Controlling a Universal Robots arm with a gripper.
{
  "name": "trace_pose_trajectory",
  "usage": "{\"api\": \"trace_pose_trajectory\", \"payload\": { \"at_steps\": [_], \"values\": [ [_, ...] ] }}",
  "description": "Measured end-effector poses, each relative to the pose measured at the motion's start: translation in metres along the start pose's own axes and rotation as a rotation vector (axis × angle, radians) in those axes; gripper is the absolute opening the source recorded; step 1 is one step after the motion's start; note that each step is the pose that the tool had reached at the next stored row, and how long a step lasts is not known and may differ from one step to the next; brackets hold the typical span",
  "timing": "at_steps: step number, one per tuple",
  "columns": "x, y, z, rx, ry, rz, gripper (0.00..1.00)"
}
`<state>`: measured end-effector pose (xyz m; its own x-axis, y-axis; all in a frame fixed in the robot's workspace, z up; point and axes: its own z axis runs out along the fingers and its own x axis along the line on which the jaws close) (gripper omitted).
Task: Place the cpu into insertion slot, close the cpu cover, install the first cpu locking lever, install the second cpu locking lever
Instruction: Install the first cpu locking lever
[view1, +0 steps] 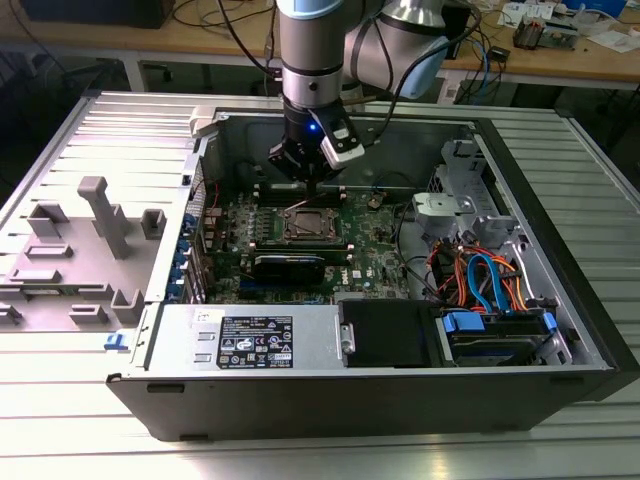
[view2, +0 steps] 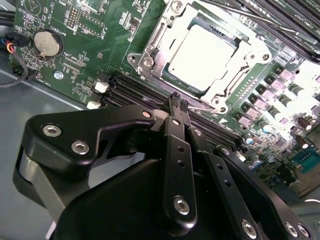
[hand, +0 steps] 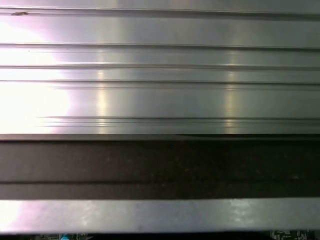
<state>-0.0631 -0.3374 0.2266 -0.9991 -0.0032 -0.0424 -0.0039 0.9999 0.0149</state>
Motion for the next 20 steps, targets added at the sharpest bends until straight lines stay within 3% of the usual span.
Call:
{"api": "trace_pose_trajectory", "payload": {
  "at_steps": [20],
  "values": [
    [-0.0053,-0.0001,0.0090,-0.0001,-0.0001,0.001,0.11]
  ]
}}
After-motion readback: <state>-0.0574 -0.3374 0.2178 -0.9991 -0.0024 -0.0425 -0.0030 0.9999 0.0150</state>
